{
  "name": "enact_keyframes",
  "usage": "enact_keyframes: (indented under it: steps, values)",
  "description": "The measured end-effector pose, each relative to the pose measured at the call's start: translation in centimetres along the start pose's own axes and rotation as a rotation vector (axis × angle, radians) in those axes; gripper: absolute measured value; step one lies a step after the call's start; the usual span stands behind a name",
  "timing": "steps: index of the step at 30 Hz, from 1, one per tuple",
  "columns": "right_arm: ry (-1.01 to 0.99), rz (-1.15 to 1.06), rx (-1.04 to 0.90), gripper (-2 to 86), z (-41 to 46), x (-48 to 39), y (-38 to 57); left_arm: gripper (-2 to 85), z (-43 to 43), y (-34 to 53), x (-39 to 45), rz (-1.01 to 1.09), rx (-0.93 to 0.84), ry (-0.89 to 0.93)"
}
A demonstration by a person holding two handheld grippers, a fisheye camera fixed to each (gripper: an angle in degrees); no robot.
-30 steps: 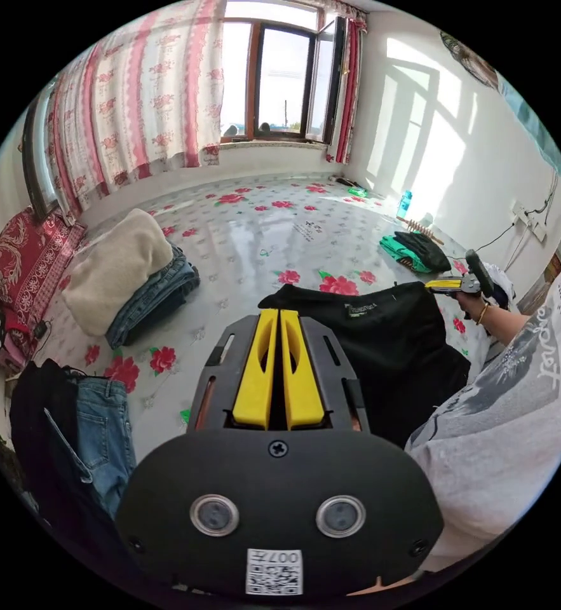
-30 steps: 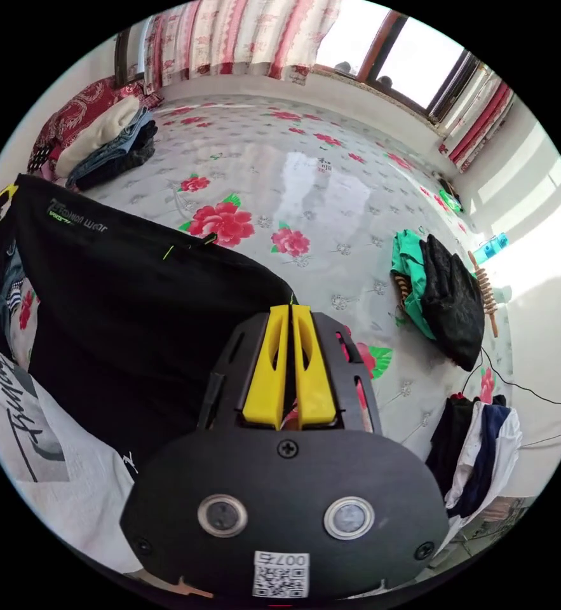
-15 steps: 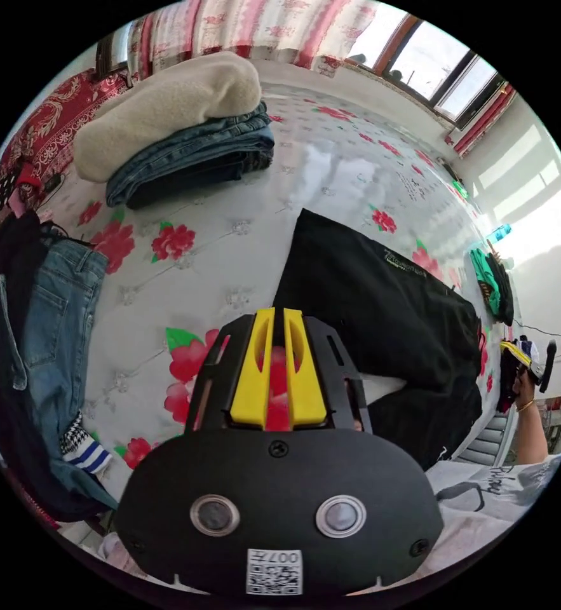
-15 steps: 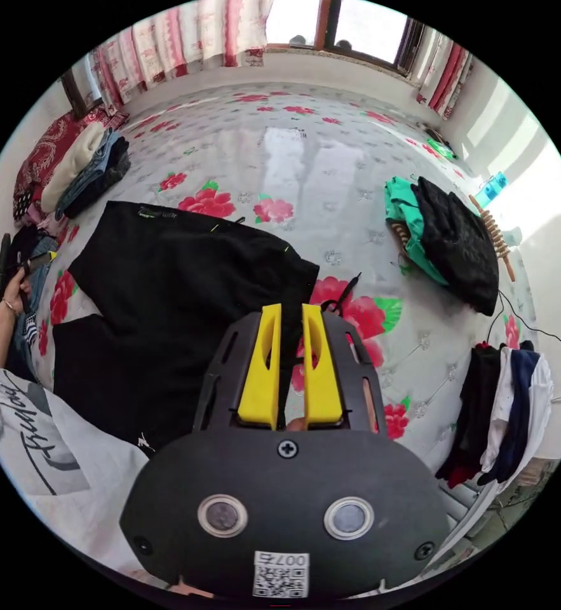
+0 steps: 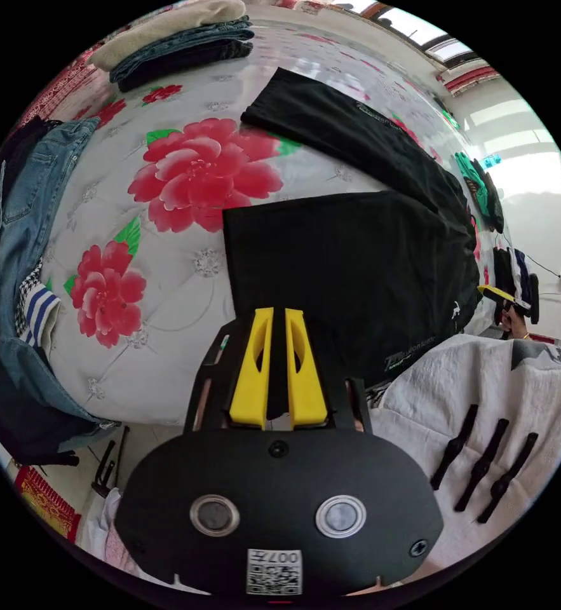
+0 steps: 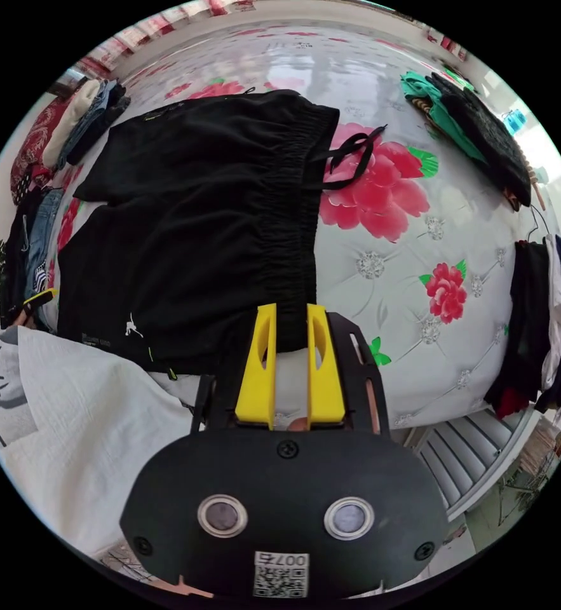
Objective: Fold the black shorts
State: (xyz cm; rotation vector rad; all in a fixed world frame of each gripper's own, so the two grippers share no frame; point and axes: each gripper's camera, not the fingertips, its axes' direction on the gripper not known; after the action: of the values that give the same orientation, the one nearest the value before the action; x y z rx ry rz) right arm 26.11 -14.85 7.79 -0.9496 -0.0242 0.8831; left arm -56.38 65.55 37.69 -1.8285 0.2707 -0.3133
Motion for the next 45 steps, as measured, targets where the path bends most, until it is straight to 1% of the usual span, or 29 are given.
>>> enact_keyframes:
  steps: [1, 2, 4, 6, 7, 9, 11, 13, 15, 17, 19, 20, 21, 22, 23, 24, 25, 26, 28, 30, 32, 35, 41, 45]
  values:
    - [0.018, -0.007, -0.032, 1.9, 0.8, -0.1, -0.3, 2.1, 0.1, 0.1, 0.3, 0.007, 0.025, -0.027]
    - [0.019, -0.014, -0.023, 1.7, 0.8, -0.1, -0.4, 1.7, 0.0, 0.1, 0.4, 0.011, 0.038, -0.033]
    - [0.021, -0.041, -0.037, 1.2, 0.6, -0.1, -0.6, 0.6, -0.3, -0.3, 0.1, -0.025, 0.029, -0.021]
    - [0.080, -0.067, -0.048, 0.5, 0.3, -0.3, -0.7, -0.1, -0.6, -0.4, 0.1, -0.027, 0.030, -0.016]
    - [0.157, -0.078, -0.034, 0.2, -0.3, -0.4, -0.5, -0.4, -0.9, -0.2, 0.2, -0.024, 0.050, -0.016]
    - [0.184, -0.075, 0.008, 0.0, -1.6, -0.3, 0.1, -0.8, -1.2, 0.4, 0.4, -0.021, 0.080, -0.009]
    - [0.149, -0.024, 0.029, -0.2, -2.4, 0.8, 1.1, -0.9, -1.4, 1.3, 0.4, -0.030, 0.104, -0.014]
    - [0.162, 0.033, 0.043, -0.2, -2.5, 1.5, 1.9, -0.9, -1.9, 3.1, -0.2, -0.080, 0.147, -0.041]
    - [0.152, 0.062, 0.069, -0.2, -2.9, 1.8, 2.7, -0.9, -2.5, 4.8, -0.7, -0.105, 0.192, 0.012]
    - [0.093, 0.002, 0.148, -0.1, -4.1, 0.6, 3.6, -0.9, -3.0, 6.7, -0.9, -0.105, 0.238, 0.074]
    - [0.066, -0.067, 0.185, -0.1, -4.3, -1.0, 4.0, -0.8, -2.0, 8.6, -0.4, -0.068, 0.214, 0.092]
    - [0.049, -0.101, 0.177, -0.1, -3.8, -1.9, 3.9, -0.8, -1.4, 8.9, -0.2, -0.057, 0.188, 0.080]
    - [0.041, -0.115, 0.160, -0.1, -3.4, -2.3, 3.8, -0.8, 0.0, 9.5, 0.3, -0.043, 0.119, 0.037]
    - [0.030, -0.135, 0.100, -0.1, -2.0, -2.9, 3.5, -0.8, 0.6, 10.4, 0.6, -0.030, 0.132, 0.006]
    - [0.025, -0.144, 0.011, -0.1, 0.0, -3.3, 3.1, -0.8, 0.5, 11.0, 0.7, -0.027, 0.156, 0.000]
    - [0.029, -0.142, -0.037, -0.1, 1.1, -3.3, 3.0, -0.9, 0.7, 11.4, 0.6, -0.037, 0.156, 0.000]
    - [0.043, -0.123, 0.009, -0.2, 1.1, -3.3, 3.3, -0.9, 0.7, 11.6, 0.2, -0.063, 0.144, 0.026]
    - [0.037, -0.116, 0.010, -0.2, 0.9, -3.2, 3.5, -0.9, 0.6, 11.6, -0.1, -0.077, 0.134, 0.039]
    - [0.012, -0.116, -0.066, -0.2, 0.9, -3.0, 2.8, -0.9, -0.1, 11.7, -1.1, -0.112, 0.156, 0.064]
    - [-0.018, -0.137, 0.004, -0.2, -0.8, -3.0, 2.9, -0.9, -1.0, 11.5, -1.8, -0.115, 0.198, 0.085]
    - [-0.041, -0.142, 0.124, -0.2, -3.8, -2.7, 2.6, -0.7, -2.0, 10.5, -2.3, -0.102, 0.226, 0.102]
    - [-0.041, -0.143, 0.191, 0.1, -6.3, -2.1, 0.2, -0.2, -3.8, 7.3, -2.6, -0.044, 0.260, 0.063]
    - [0.007, -0.192, 0.249, 2.1, -9.1, -1.5, -7.4, 3.7, -7.7, -4.0, -1.3, 0.090, 0.291, -0.004]
    - [0.037, -0.222, 0.207, 3.2, -8.9, -1.0, -12.8, 6.7, -9.0, -13.5, 0.9, 0.181, 0.263, -0.050]
